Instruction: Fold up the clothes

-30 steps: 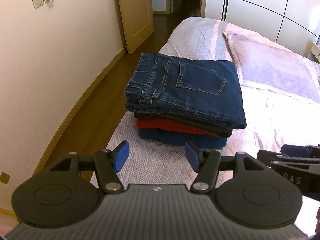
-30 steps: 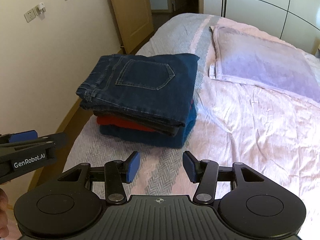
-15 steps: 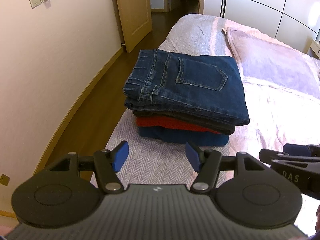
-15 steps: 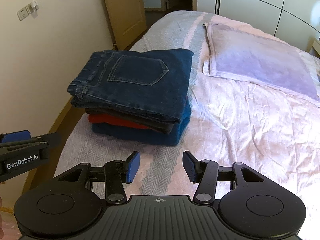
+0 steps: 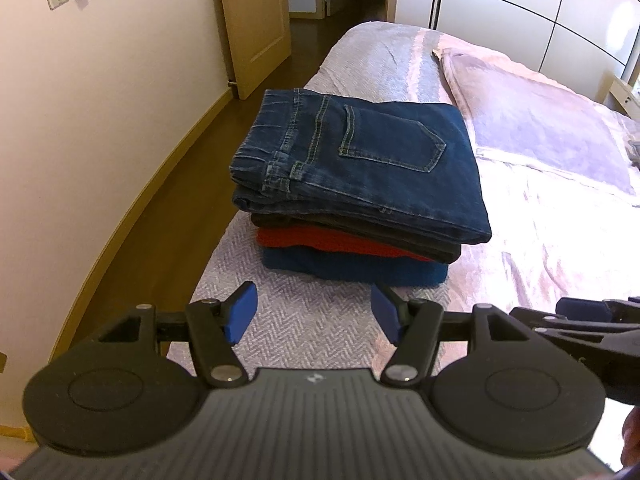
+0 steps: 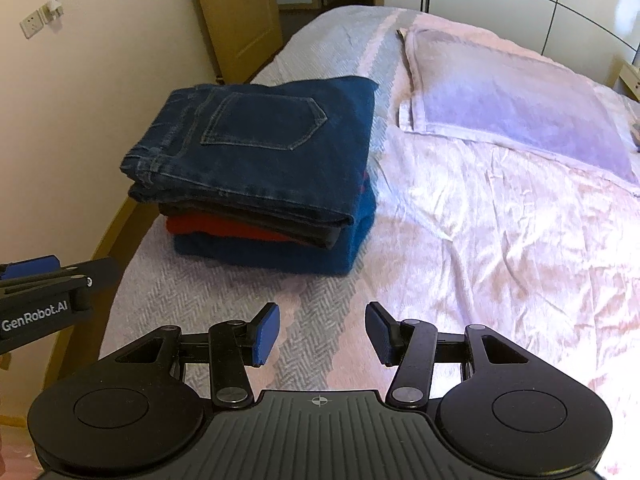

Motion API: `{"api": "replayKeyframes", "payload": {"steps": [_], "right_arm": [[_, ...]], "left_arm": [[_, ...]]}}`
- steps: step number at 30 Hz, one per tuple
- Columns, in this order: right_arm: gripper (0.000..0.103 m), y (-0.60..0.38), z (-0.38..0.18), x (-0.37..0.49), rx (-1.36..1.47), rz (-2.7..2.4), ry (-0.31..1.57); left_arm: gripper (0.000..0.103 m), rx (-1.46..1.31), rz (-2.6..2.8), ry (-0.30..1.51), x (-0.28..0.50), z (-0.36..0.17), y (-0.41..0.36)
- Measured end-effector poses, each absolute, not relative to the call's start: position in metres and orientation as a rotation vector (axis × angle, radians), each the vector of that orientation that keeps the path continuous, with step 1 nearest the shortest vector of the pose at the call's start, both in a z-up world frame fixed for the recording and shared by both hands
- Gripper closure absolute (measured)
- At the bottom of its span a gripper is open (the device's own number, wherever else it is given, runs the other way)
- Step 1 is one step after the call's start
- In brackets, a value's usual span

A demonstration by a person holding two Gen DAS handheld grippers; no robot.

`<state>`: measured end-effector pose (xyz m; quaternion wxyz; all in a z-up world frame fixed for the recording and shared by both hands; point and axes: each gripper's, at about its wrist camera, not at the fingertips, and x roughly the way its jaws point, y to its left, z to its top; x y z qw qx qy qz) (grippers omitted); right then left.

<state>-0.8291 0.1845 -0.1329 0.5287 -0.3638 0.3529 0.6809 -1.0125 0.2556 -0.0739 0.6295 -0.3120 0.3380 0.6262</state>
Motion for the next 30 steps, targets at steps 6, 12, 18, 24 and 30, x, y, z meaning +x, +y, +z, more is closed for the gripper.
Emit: {"api": "replayKeyframes", "payload": {"steps": [6,12,18,24,30], "right_arm": [[0.052,0.183,-0.138,-0.832,-0.889,1.622,0.851],[0.052,0.185,-0.143,-0.836,-0.9,1.623,0.858],[0.052,0.19,-0.147,-0.839,-0.91,1.628,0.866],[0.052,0.195,-0.151,-0.841,-0.919,1.626,0.87],[0.052,0.2,-0.159,-0.844,-0.932,1.619,0.873]], "left_arm": [[0.044,-0.728,1.423,0.791,-1.014,-0.083,0.256],[0.044,-0.735,1.417,0.81,-1.016,-0.089,0.259],[0.044,-0.736,1.417,0.814,-1.017,-0.093,0.264],[0.044,-0.741,1.416,0.822,-1.018,-0.099,0.269],[0.044,-0.746,1.405,0.836,-1.018,-0.107,0.276]]}}
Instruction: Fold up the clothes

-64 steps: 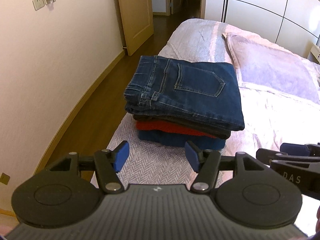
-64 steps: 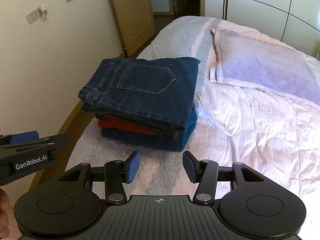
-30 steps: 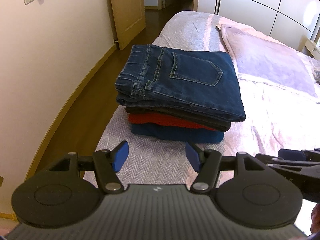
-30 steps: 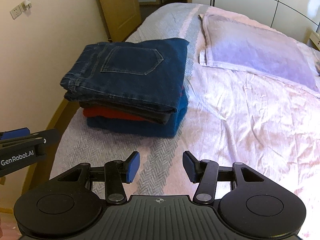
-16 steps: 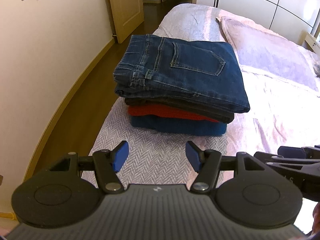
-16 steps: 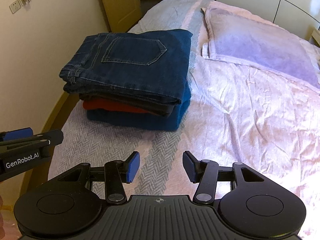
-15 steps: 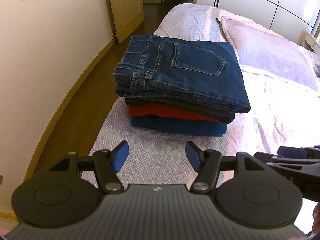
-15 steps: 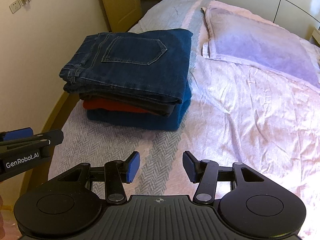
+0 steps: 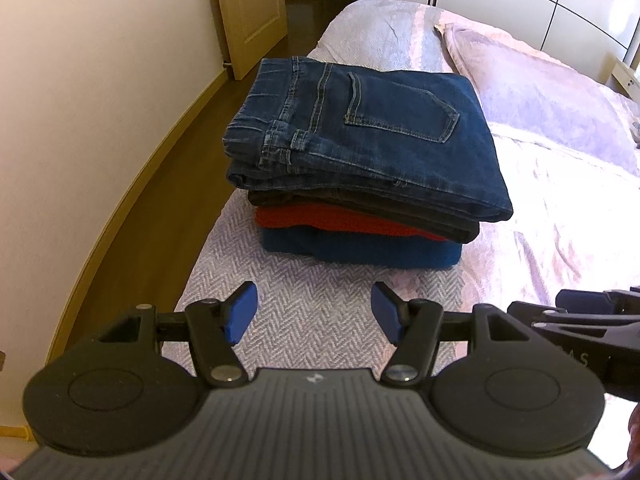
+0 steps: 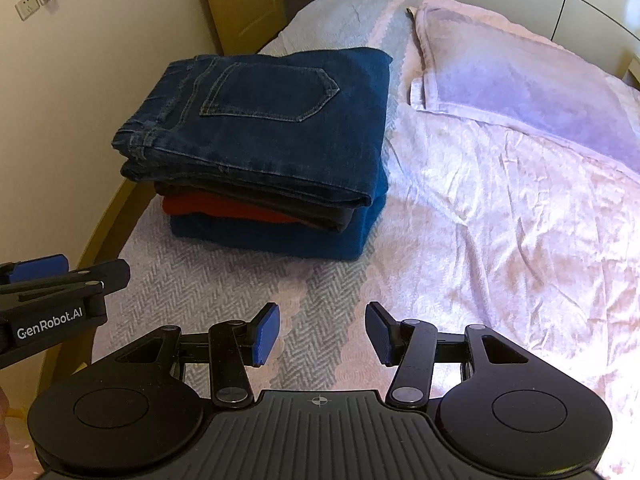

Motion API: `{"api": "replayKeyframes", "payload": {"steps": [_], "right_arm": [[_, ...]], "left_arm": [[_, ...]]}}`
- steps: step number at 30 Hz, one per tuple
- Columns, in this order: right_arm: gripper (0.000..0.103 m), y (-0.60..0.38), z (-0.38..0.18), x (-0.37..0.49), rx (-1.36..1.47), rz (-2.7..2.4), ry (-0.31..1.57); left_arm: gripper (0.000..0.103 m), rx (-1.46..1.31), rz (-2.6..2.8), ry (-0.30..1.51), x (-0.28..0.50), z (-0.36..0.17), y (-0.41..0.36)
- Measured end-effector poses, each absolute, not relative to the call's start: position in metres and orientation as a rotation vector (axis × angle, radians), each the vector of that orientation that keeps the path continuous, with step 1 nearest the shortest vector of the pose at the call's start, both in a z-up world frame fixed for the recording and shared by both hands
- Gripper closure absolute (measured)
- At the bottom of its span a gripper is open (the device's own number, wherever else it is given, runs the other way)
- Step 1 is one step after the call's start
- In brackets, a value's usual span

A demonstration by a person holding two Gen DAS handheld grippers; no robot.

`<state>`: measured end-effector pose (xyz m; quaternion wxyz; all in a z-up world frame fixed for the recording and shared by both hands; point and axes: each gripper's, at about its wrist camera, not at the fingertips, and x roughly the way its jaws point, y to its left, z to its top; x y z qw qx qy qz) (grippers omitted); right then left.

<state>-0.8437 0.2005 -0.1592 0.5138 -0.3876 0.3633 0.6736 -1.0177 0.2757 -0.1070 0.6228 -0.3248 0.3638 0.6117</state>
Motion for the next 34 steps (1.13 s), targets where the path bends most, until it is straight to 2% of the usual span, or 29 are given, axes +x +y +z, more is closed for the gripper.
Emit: {"api": "replayKeyframes", "payload": {"steps": [23,34], "right_arm": [[0.052,0.226,-0.188,-0.857,-0.995,1.591,0.91],[0.052,0.235,-0.192,-0.863,-1.012,1.603,0.912]], "left_arm": [[0.044,-0.799,1.37,0.896,-1.031,-0.141,0.308],[0.044,-0.776,1.421,0.881,-1.037,-0.138,0.31]]}}
